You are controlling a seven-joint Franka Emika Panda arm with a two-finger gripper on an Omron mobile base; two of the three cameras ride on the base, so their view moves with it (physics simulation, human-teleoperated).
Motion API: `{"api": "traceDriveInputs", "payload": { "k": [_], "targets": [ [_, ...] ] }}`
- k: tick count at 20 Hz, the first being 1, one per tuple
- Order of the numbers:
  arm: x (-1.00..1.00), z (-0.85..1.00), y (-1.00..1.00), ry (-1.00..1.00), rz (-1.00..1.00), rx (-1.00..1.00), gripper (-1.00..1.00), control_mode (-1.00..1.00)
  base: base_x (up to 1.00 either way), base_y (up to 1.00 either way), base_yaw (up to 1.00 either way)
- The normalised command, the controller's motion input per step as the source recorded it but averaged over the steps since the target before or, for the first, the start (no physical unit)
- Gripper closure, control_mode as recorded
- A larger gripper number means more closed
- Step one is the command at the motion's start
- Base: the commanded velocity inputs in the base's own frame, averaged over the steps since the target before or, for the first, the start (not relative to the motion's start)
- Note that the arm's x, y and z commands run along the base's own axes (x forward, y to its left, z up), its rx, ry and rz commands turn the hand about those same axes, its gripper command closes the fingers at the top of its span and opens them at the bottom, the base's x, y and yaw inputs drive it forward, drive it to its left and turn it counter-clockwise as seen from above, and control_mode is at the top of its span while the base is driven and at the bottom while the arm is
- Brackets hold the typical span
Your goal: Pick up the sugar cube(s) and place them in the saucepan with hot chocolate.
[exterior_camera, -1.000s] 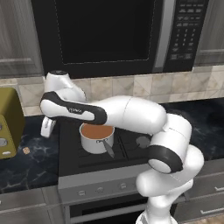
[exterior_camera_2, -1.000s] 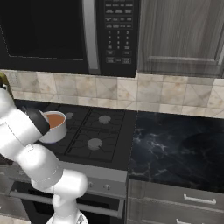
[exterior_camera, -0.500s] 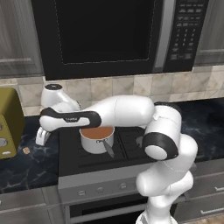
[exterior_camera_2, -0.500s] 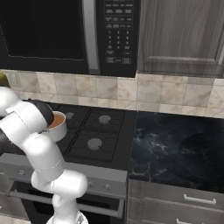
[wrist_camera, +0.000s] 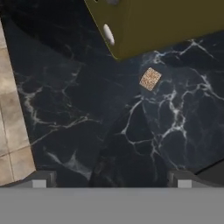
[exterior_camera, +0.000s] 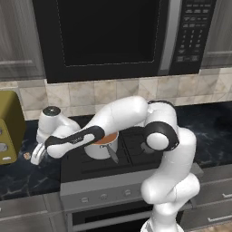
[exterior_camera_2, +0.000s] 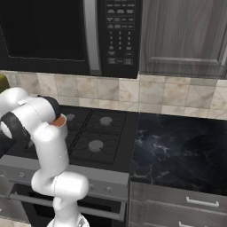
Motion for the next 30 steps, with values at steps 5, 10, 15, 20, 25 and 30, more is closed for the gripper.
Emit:
{"api": "traceDriveInputs", "payload": {
  "k": [5, 10, 15, 20, 25, 30],
  "targets": [
    [0.14, -0.15, 0.34, 0.00, -0.07, 0.00, -1.00, -1.00, 0.00, 0.00, 0.00],
    [0.13, 0.00, 0.32, 0.00, -0.09, 0.00, -1.00, -1.00, 0.00, 0.00, 0.00],
    [0.37, 0.01, 0.04, 0.00, -0.05, 0.00, -1.00, -1.00, 0.00, 0.00, 0.00],
    [0.56, 0.00, 0.00, 0.00, -0.02, 0.00, -1.00, -1.00, 0.00, 0.00, 0.00],
    [0.38, -0.06, 0.00, 0.00, 0.00, 0.00, -1.00, -1.00, 0.00, 0.00, 0.00],
    [0.02, -0.20, 0.08, 0.01, 0.01, 0.00, -1.00, -1.00, 0.00, 0.00, 0.00]
  ]
}}
